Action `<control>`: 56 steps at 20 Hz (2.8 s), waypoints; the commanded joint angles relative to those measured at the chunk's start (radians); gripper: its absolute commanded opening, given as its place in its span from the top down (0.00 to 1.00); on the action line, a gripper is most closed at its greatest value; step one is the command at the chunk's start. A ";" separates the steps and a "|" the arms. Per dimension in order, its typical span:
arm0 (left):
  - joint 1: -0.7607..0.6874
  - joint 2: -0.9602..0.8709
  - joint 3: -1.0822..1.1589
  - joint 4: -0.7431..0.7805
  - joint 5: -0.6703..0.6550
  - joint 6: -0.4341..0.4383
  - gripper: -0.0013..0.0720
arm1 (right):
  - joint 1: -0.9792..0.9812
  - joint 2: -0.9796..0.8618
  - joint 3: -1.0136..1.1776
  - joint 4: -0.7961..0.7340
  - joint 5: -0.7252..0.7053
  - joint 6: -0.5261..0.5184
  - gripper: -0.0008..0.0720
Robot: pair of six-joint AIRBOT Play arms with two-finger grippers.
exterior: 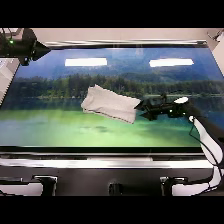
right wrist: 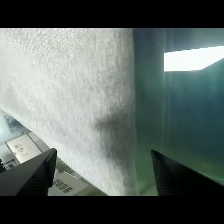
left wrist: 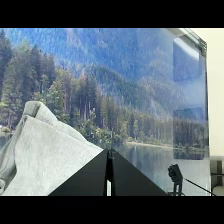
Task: Fold the clothes and pants, and hang the long-sleeved shirts on hangers.
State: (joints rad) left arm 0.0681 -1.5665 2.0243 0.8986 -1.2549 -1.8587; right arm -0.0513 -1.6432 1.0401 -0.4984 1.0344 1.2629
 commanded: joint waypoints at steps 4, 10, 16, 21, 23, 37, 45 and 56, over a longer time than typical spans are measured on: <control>0.001 -0.001 0.000 0.000 0.017 0.002 0.96 | 0.045 -0.057 -0.008 0.093 -0.100 -0.045 0.08; 0.001 -0.001 0.000 0.000 0.017 0.005 0.96 | 0.097 -0.057 -0.008 0.113 -0.194 -0.044 0.21; 0.001 -0.001 0.000 0.000 0.017 0.013 0.96 | 0.155 -0.051 -0.004 0.151 -0.250 -0.022 0.85; 0.001 -0.001 0.000 0.000 0.017 0.020 0.96 | 0.151 0.023 0.127 0.121 -0.251 0.016 0.94; 0.001 -0.001 0.000 0.000 0.017 0.020 0.96 | 0.151 0.019 0.248 -0.026 -0.255 0.163 0.94; 0.001 -0.001 0.000 0.000 -0.005 0.027 0.96 | -0.294 -0.196 0.903 -0.433 -0.172 0.591 0.94; 0.000 -0.001 0.000 0.000 -0.005 0.027 0.96 | -0.604 -0.230 0.951 -0.695 -0.137 0.643 0.94; -0.001 -0.002 0.000 0.000 -0.005 0.022 0.96 | -0.829 -0.227 0.951 -1.051 0.349 0.742 0.94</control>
State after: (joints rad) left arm 0.0677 -1.5677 2.0239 0.8986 -1.2602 -1.8328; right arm -0.8574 -1.8706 1.9903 -1.4105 1.2079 1.9842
